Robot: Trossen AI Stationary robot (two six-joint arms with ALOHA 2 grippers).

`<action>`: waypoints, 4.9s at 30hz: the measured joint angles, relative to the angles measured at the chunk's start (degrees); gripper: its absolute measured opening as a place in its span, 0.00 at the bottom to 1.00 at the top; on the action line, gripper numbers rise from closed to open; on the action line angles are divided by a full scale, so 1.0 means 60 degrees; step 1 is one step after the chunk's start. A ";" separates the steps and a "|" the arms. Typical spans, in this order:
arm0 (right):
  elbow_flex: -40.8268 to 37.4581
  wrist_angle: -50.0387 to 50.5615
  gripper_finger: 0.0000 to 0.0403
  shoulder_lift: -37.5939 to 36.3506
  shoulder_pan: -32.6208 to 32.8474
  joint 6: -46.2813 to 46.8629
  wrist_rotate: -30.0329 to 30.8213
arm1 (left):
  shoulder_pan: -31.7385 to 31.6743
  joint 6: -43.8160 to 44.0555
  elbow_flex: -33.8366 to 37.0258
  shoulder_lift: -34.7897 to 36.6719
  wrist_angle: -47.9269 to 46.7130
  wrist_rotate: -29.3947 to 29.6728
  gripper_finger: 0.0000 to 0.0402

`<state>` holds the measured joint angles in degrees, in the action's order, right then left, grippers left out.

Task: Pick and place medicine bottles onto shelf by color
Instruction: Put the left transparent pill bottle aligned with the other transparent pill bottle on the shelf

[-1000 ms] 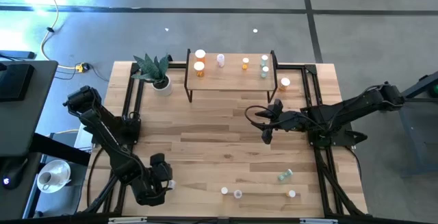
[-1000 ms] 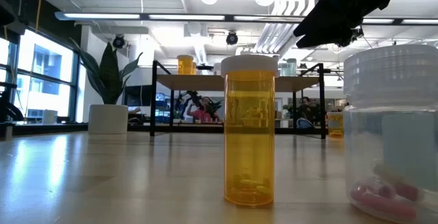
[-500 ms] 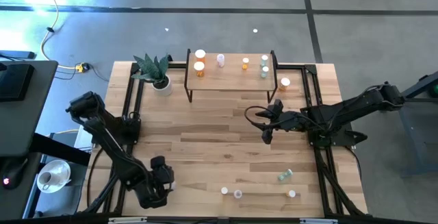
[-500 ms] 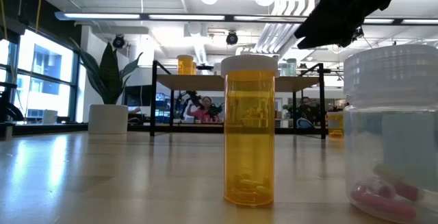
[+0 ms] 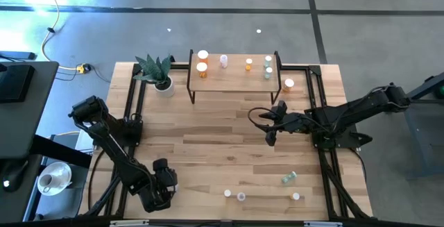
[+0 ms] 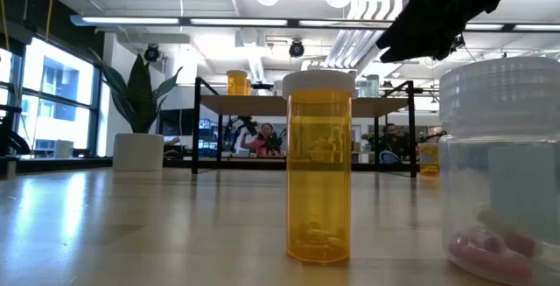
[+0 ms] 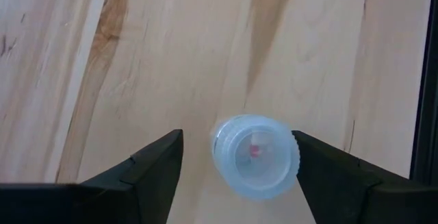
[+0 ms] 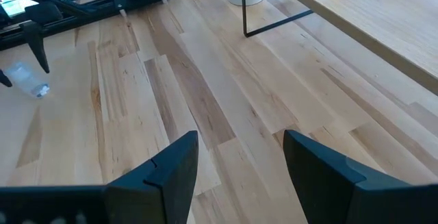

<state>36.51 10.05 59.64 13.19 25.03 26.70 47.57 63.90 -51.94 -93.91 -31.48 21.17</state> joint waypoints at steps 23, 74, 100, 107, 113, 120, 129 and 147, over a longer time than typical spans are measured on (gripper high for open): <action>0.0000 -0.0004 0.51 0.0000 0.0000 0.0442 -0.0022 | -0.0028 -0.0403 -0.0007 0.0007 0.0022 0.0025 0.35; 0.0000 0.0258 0.51 0.0000 0.0015 0.0539 0.0042 | -1.2695 -1.3610 -0.5218 0.1719 -0.0069 -0.2971 0.35; 0.0000 0.0601 0.51 0.0000 0.0015 0.0572 0.0070 | -1.3412 -1.3024 -0.5610 0.0227 -0.0139 -0.3849 0.35; 0.0000 0.0650 0.51 0.0000 0.0015 0.0529 0.0073 | -1.3707 -1.2892 -0.5610 -0.0542 -0.0135 -0.3850 0.35; 0.0000 0.0652 0.51 0.0000 0.0015 0.0519 0.0072 | -1.3865 -1.2898 -0.6828 -0.0854 -0.1273 -0.3816 0.35; 0.0000 0.0711 0.51 -0.0002 0.0019 0.0503 0.0364 | -1.3883 -1.2504 -0.8149 -0.1422 -0.2589 -0.4204 0.35; 0.0000 0.0790 0.51 0.0000 0.0019 0.0536 0.0372 | -1.3872 -1.2500 -0.8145 -0.2212 -0.3052 -0.4382 0.35; 0.0000 0.0834 0.51 0.0000 0.0017 0.0580 0.0347 | -1.3953 -1.2212 -0.8156 -0.2532 -0.2659 -0.4222 0.35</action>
<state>36.51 15.05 59.64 13.29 28.51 28.78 -36.15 -9.37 -100.88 -109.10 -47.43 -4.17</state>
